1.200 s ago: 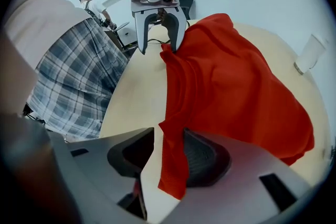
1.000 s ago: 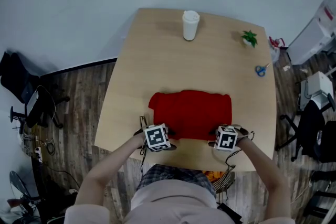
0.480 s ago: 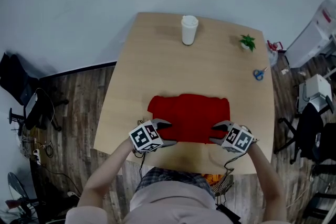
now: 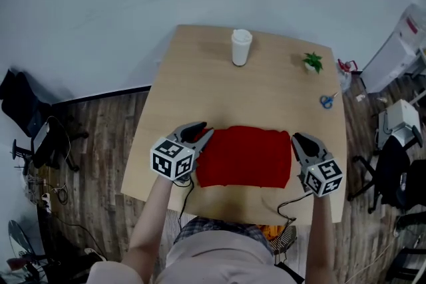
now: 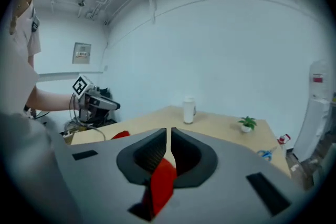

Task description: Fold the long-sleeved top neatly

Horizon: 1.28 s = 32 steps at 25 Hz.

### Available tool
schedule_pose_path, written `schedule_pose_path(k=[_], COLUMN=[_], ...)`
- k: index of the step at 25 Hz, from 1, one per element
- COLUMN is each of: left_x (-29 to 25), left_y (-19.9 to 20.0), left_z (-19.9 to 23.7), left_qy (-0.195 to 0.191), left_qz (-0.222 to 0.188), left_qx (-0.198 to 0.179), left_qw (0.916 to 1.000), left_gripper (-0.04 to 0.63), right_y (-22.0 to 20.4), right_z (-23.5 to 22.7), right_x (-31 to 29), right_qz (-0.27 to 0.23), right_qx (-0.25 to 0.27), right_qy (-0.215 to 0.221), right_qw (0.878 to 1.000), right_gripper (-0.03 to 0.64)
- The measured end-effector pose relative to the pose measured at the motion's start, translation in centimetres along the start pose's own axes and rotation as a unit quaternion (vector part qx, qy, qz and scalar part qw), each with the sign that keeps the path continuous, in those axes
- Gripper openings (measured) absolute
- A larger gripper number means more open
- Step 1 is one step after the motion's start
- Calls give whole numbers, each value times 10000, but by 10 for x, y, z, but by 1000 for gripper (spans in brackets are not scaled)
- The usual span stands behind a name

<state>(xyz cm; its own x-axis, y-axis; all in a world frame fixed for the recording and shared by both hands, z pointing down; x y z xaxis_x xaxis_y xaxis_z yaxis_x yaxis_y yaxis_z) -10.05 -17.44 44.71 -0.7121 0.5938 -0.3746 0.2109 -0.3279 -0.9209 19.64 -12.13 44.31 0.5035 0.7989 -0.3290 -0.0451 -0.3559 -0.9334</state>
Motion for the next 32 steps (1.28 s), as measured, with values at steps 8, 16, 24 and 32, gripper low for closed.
schedule_pose_path(k=[8,16,24,32], left_x=[21,31,33,32], left_y=[36,37,36,37], left_z=[11,12,10,9], left_qy=[1189,1499,1481,1425], left_qz=[-858,-1064,-1052,-1101], left_qx=[-323,-351,-384,-385], left_qw=[9887,9823,9826,9829], left_gripper=[3,2,2,2], right_y=[27,22,17,24], right_z=[-27,-28,-27,-24], right_x=[32,61,67,68], right_qz=[-1239,-1674,-1668,-1767], right_qx=[-358,-533,-500,-407], right_qy=[-1295,-1895,-2081,-2106], right_qw=[9832,9660,9625,9606], right_gripper=[8,8,8,8])
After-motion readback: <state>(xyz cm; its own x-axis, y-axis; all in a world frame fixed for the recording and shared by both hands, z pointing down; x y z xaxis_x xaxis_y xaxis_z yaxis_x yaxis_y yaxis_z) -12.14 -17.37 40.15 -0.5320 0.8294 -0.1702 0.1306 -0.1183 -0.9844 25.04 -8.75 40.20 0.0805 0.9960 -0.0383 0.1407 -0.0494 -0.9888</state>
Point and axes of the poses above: the fingertips, and each gripper's own axes: x backward along the fingers, z to its left, y out of its top, the point moved 4 cm from there along x, backward along the fingers, and after that the axes turned 6 degrees about -x, right-handed, at the moved point
